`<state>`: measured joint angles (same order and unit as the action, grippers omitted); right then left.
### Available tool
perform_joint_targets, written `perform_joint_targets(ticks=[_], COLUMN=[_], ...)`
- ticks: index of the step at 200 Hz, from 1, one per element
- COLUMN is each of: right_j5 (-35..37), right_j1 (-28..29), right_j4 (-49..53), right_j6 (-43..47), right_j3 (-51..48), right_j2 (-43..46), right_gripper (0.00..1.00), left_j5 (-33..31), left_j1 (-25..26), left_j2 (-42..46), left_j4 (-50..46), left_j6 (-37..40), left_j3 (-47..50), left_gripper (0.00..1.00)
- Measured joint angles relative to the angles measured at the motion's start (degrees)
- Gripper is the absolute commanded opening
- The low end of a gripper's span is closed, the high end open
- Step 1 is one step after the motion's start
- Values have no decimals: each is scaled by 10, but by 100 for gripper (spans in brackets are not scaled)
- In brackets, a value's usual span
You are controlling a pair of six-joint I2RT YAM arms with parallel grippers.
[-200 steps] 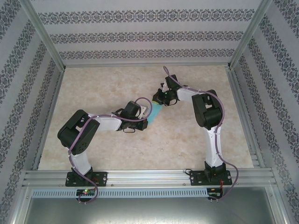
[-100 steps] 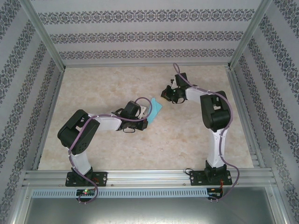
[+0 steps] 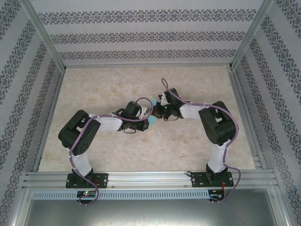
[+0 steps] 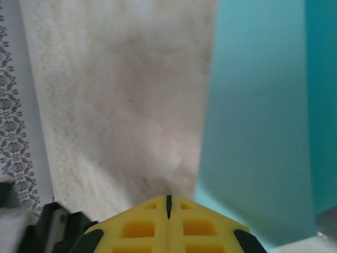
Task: Fold a paper plane with a square sheet of paper (pick it up from the middle)
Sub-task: Fold the wing for the fifth time at the center of the table.
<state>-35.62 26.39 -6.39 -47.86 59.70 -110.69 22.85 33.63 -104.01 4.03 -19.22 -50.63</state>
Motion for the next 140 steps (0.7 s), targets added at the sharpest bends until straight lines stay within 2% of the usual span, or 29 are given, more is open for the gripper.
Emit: perform_joint_targets(ticks=[41,140], right_j5=[-2,-3], right_j1=[-8,-12], right_j4=[-12,16], right_j6=[-3,24], right_j3=[1,18], right_j2=[-40,-47], right_gripper=[3,3], left_j5=[0,-19], left_j1=[0,14], left_j2=[1,41], left_j4=[0,0], left_j6=[0,-1], left_j3=[2,45], left_gripper=[7,10])
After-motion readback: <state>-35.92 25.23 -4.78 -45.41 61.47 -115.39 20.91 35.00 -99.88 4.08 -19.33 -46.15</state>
